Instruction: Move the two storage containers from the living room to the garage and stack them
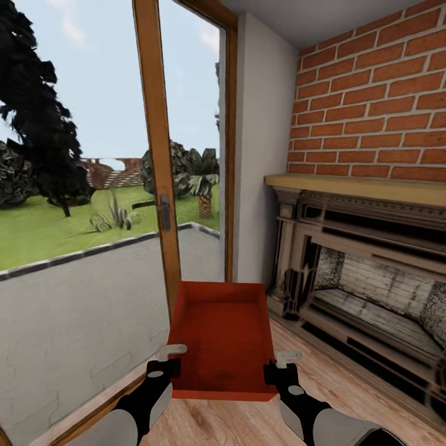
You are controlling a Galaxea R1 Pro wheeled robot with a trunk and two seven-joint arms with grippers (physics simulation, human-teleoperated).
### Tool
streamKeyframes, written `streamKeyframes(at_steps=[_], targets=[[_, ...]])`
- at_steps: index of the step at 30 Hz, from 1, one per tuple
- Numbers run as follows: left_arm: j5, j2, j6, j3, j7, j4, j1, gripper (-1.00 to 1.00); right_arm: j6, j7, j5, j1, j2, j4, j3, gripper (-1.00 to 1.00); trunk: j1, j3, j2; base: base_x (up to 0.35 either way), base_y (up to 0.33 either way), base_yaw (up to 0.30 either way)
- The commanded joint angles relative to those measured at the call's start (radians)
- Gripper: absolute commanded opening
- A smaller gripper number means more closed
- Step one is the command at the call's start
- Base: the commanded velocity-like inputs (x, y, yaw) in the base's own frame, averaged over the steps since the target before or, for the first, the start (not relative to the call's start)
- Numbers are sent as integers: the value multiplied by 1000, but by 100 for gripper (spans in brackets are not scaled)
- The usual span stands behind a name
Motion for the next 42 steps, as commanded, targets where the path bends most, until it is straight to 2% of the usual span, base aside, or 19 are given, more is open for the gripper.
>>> streamKeyframes(at_steps=[1,7,42], targets=[[-19,0,4,25,9,-34,-1,-100,-6,-1,-22,0,0,3,3,-100,0,-2,-1,0,0,-1],[-19,0,4,25,9,-34,-1,-100,-5,10,-22,0,0,3,3,-100,0,1,-1,0,0,-127],[-19,0,3,26,9,-34,-1,-100,-5,14,-23,0,-2,3,3,-100,0,21,-1,0,0,-272]])
